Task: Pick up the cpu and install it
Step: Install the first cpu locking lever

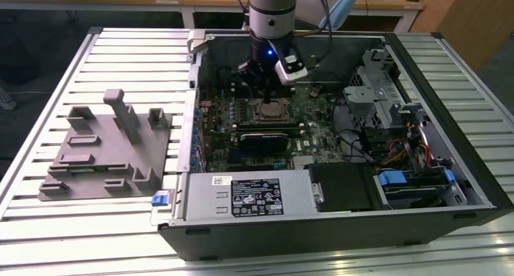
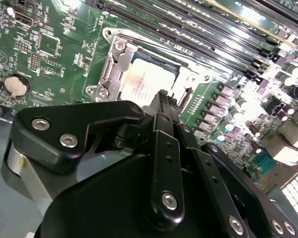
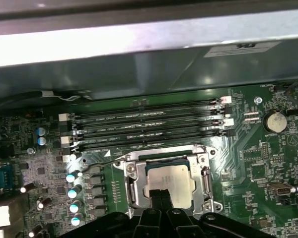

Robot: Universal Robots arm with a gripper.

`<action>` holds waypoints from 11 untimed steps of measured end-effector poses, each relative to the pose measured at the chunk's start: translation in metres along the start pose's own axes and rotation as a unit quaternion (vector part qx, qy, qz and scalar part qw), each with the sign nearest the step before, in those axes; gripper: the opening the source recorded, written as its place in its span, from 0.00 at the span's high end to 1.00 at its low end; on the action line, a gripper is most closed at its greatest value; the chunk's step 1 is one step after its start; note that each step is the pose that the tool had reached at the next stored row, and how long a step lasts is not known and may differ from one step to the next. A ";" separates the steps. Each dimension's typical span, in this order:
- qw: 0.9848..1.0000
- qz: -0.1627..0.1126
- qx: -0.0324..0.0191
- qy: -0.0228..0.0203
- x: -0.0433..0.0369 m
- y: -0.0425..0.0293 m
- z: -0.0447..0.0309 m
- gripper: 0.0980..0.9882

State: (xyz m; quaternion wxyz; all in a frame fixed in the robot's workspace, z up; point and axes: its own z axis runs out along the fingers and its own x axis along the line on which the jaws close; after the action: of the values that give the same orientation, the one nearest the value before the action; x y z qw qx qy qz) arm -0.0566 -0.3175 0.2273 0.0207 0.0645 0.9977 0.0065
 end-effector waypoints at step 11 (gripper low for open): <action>1.000 0.000 0.000 0.000 0.0115 -0.0015 -0.0005 0.99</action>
State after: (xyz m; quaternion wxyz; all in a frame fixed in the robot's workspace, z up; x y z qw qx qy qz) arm -0.0682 -0.3175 0.2272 0.0207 0.0645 0.9977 0.0065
